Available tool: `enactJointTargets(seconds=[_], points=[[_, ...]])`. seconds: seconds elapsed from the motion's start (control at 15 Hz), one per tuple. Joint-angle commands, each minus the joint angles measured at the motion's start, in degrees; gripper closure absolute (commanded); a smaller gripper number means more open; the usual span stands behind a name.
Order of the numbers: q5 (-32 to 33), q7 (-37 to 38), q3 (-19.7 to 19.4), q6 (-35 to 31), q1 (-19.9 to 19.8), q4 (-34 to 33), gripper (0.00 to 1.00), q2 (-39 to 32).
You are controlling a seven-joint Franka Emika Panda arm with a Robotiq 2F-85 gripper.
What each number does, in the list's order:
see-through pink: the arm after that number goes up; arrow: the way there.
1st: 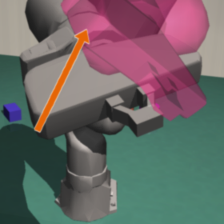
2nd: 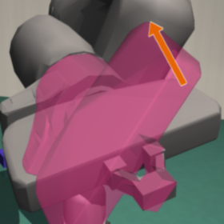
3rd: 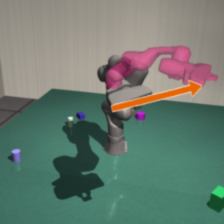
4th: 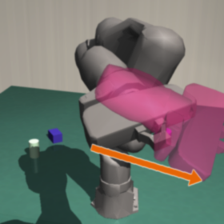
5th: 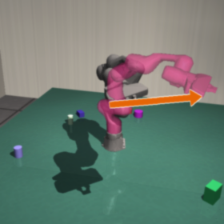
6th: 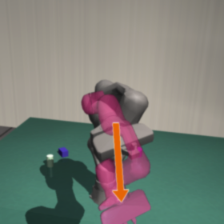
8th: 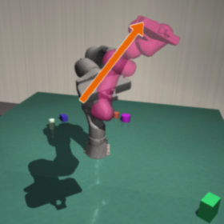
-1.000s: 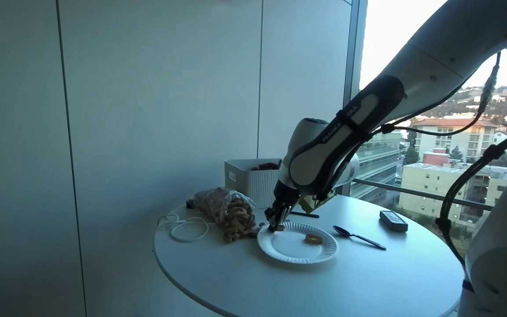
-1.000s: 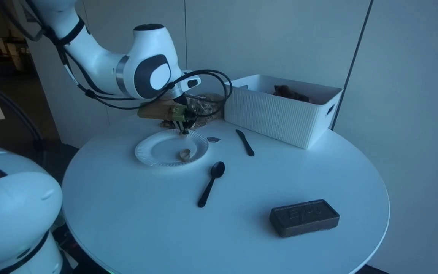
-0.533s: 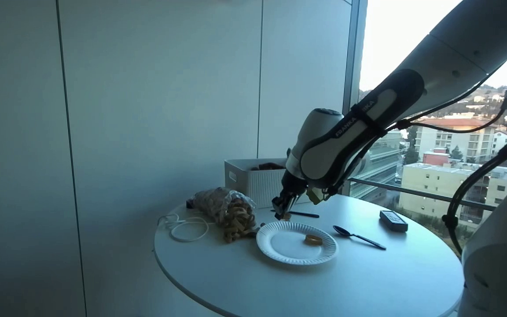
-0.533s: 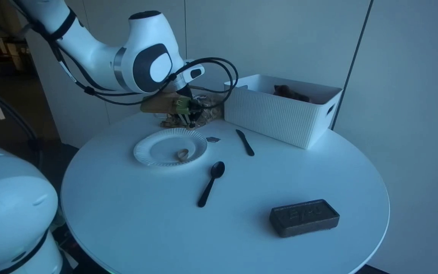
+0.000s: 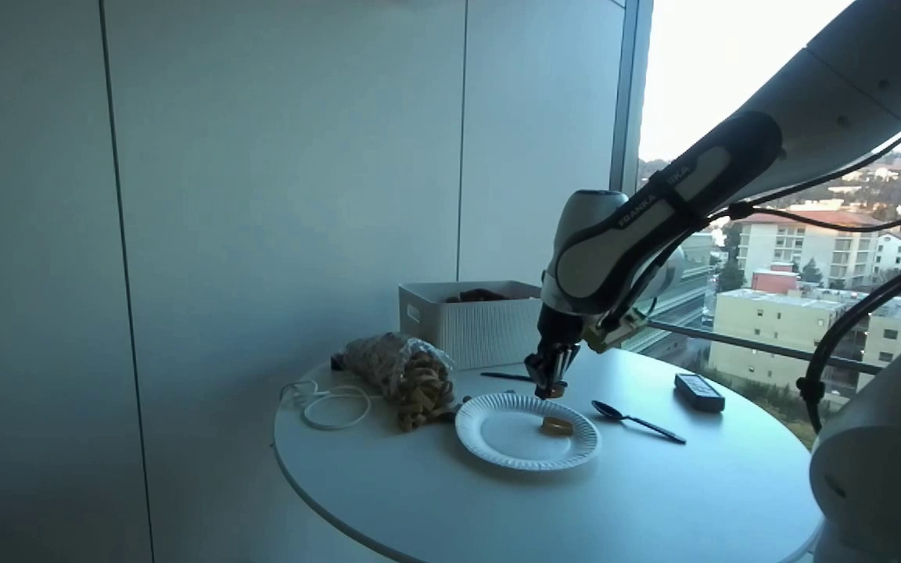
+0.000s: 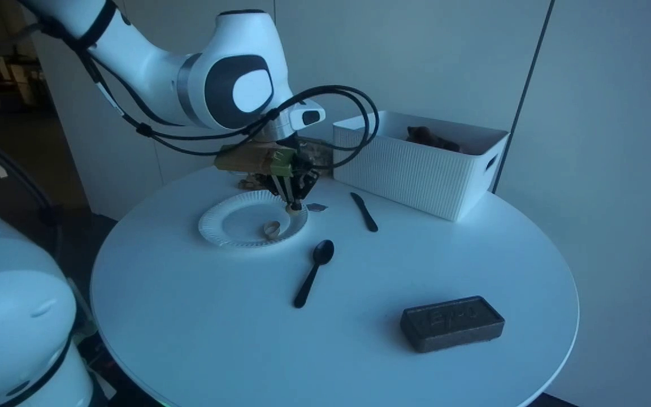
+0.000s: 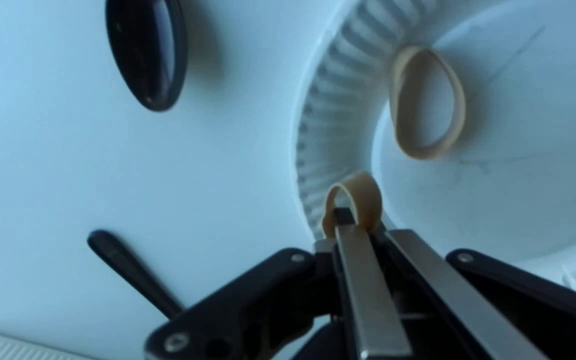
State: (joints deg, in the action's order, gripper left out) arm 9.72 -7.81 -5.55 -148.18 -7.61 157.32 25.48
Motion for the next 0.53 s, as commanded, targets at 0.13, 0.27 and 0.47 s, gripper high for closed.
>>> enactJointTargets(seconds=[0.13,0.27,0.47], points=[[1.66,-7.48,-2.43,6.4,0.22,-0.01,0.88,1.5],[1.3,-9.93,-3.06,7.26,0.67,0.0,0.92,1.44],[0.96,-12.32,-3.76,8.5,1.04,0.02,0.67,1.63]])
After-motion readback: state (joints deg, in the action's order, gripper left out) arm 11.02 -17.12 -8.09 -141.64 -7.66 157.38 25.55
